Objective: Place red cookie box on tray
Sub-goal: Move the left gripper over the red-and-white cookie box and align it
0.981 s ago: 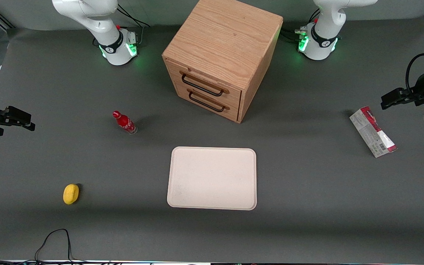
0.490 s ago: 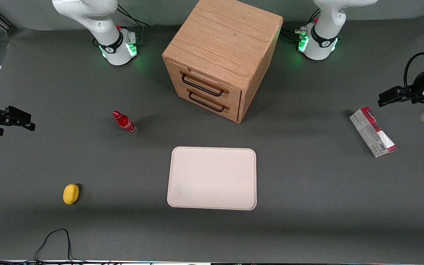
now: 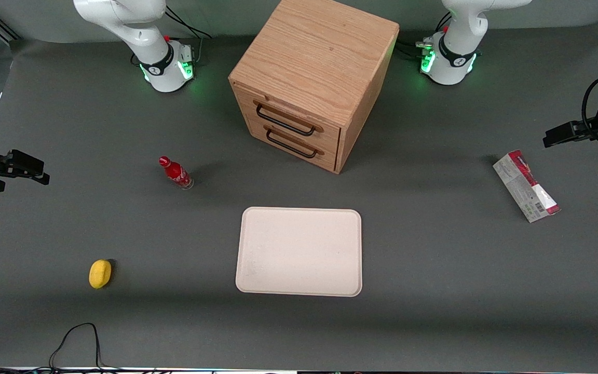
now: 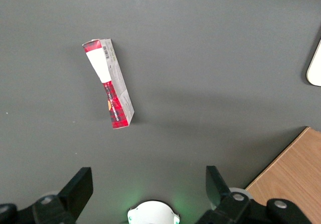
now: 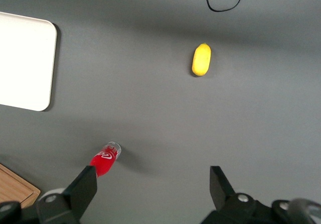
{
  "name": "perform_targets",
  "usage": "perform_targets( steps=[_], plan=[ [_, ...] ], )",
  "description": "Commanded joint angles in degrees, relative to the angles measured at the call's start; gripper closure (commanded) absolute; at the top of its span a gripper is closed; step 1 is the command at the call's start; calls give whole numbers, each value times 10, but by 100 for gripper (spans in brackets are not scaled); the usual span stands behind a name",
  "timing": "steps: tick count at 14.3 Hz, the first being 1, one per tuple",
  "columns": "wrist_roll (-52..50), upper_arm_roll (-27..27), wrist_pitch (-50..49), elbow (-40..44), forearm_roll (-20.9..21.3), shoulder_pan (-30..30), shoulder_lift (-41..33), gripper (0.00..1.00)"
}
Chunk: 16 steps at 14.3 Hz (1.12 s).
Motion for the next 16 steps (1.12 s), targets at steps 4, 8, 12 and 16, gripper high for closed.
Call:
perform_targets(
  steps=[4, 8, 12, 16],
  plan=[
    [13, -1, -37, 24, 5, 7, 8, 0],
    [8, -1, -51, 27, 4, 26, 12, 0],
    [28, 5, -55, 30, 12, 97, 19, 0],
    [16, 7, -51, 29, 35, 192, 21, 0]
  ],
)
